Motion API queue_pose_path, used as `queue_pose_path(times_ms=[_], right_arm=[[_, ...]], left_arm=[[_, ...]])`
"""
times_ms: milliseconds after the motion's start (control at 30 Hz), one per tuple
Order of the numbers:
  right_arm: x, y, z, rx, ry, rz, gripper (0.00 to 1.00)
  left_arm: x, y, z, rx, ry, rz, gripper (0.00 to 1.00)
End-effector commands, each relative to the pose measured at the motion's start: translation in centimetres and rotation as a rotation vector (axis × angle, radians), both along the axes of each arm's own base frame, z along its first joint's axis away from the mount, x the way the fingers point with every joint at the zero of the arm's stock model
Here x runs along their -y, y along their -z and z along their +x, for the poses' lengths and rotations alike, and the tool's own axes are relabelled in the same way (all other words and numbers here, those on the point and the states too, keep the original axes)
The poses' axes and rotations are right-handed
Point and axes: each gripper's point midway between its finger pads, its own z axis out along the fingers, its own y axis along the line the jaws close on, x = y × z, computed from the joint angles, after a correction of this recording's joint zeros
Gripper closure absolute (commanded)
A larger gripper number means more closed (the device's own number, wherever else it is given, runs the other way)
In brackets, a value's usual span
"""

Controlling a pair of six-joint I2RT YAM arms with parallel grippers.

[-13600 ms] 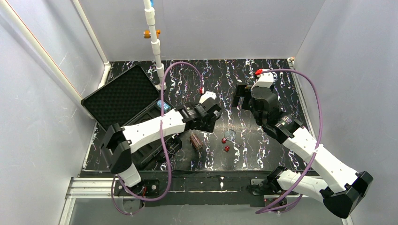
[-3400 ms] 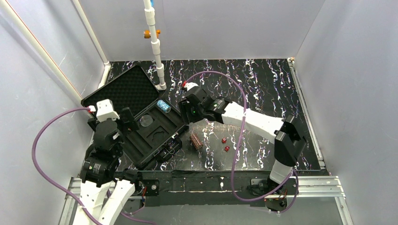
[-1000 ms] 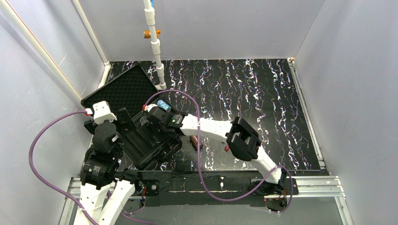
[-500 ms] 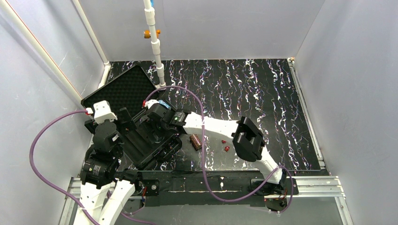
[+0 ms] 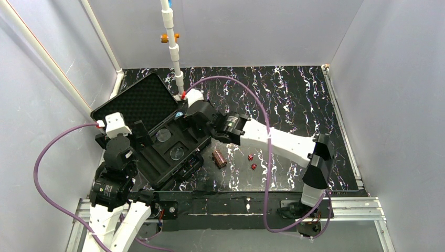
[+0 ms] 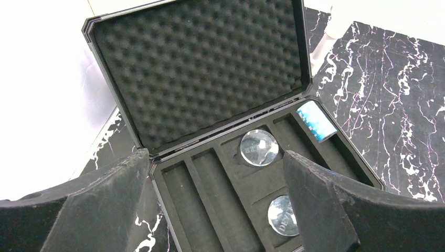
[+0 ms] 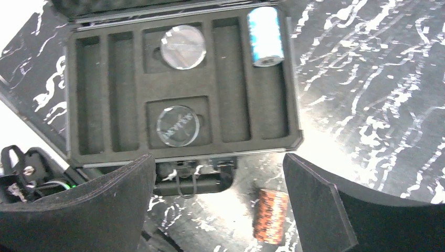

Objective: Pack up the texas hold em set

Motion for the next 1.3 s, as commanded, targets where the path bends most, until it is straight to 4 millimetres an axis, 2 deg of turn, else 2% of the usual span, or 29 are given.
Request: queue_pose_path(times_ms=[0, 100, 300, 433, 567, 733, 900, 1267], right_arm=[[4.6, -0.9, 2.6, 0.045, 0.114, -0.032, 0.02], [7.3, -0.6, 3.1, 0.039, 0.157, -0.045, 0.02], [12.8, 1.9, 3.7, -0.035, 0.242, -0.076, 0.02], [15.8, 3.1, 3.5, -0.059, 0.285, -0.104, 0.02], [17.7, 4.4, 2.9, -0.093, 0.310, -0.130, 0.02], [18.0, 6.3, 1.4, -0.148, 0.257, -0.139, 0.02], [16.6, 7.3, 0.1, -0.177, 0.131, -0.107, 0.02], [13.9, 11.4, -2.1, -0.305, -0.047, -0.119, 0.02]], left_arm=[[0.4, 0.2, 0.4, -0.002, 0.024, 0.003, 0.02], [1.0, 0.3, 0.5, -0.003, 0.055, -0.004, 0.02], [2.8, 0.6, 1.1, -0.015, 0.156, -0.022, 0.02], [5.0, 1.1, 1.8, -0.041, 0.274, -0.046, 0.02], [7.5, 2.1, 2.7, -0.099, 0.393, -0.076, 0.02], [10.6, 3.6, 3.3, -0.188, 0.540, -0.121, 0.05], [12.5, 4.8, 3.4, -0.255, 0.628, -0.143, 0.06], [12.8, 5.7, 3.7, -0.298, 0.628, -0.139, 0.07]])
